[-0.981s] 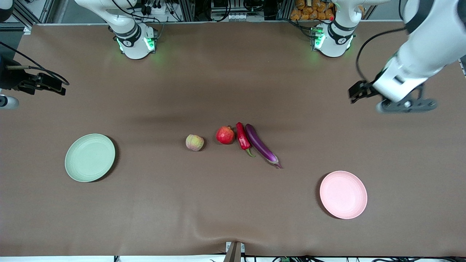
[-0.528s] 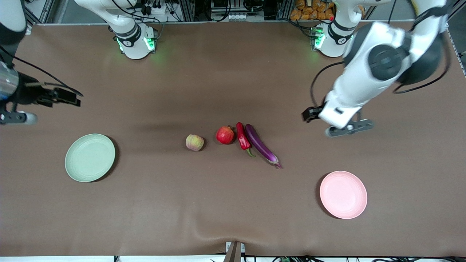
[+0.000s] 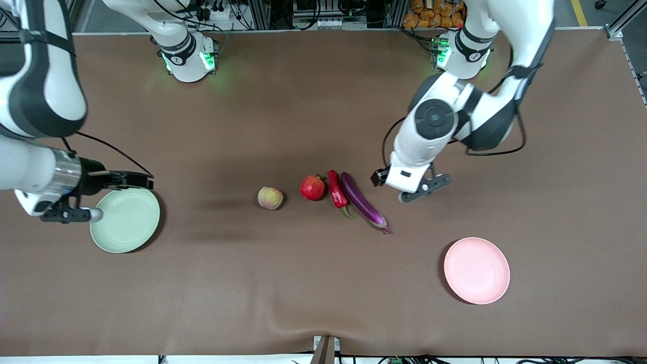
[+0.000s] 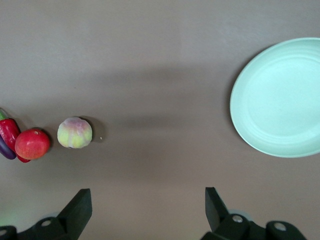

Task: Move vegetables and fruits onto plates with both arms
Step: 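Reach the left gripper to the eggplant while the right gripper reaches the peach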

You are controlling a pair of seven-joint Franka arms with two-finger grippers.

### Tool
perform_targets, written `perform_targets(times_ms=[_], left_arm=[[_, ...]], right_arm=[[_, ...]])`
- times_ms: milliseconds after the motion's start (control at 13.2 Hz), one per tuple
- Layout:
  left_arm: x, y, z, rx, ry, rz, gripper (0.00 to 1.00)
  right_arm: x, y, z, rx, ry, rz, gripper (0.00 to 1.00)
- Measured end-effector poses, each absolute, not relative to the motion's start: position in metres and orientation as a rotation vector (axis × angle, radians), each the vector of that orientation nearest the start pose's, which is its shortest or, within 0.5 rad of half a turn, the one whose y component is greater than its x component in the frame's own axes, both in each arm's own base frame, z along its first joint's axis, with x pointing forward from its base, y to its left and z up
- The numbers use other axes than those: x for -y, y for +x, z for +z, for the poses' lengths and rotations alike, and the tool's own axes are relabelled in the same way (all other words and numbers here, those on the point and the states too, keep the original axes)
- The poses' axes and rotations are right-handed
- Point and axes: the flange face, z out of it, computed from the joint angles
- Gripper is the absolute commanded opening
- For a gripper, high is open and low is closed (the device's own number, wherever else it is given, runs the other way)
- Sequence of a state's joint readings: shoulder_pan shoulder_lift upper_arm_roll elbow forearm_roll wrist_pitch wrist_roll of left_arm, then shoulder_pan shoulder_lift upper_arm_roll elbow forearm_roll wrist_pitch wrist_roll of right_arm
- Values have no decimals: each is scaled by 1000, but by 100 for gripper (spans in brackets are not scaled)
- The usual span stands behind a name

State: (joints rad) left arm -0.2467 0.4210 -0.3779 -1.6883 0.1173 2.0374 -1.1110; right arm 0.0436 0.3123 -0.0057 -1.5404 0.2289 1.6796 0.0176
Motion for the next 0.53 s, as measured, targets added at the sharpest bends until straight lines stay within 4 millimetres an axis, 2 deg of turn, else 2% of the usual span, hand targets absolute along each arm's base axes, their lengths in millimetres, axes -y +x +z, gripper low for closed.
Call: perform_targets(times_ms=[151, 302, 453, 528], left_arm=[[380, 546, 329, 837, -3029, 46, 100], [399, 541, 282, 956, -2993, -14, 100], [412, 539, 238, 1044, -2980, -80, 100], [415, 538, 221, 1077, -2981, -89, 95]], right_arm=[[-72, 635, 456, 11, -2915, 276, 100], [-92, 633, 453, 46, -2917, 291, 100], [-94, 633, 452, 48, -2918, 294, 100], [-92, 633, 450, 43, -2919, 294, 100]])
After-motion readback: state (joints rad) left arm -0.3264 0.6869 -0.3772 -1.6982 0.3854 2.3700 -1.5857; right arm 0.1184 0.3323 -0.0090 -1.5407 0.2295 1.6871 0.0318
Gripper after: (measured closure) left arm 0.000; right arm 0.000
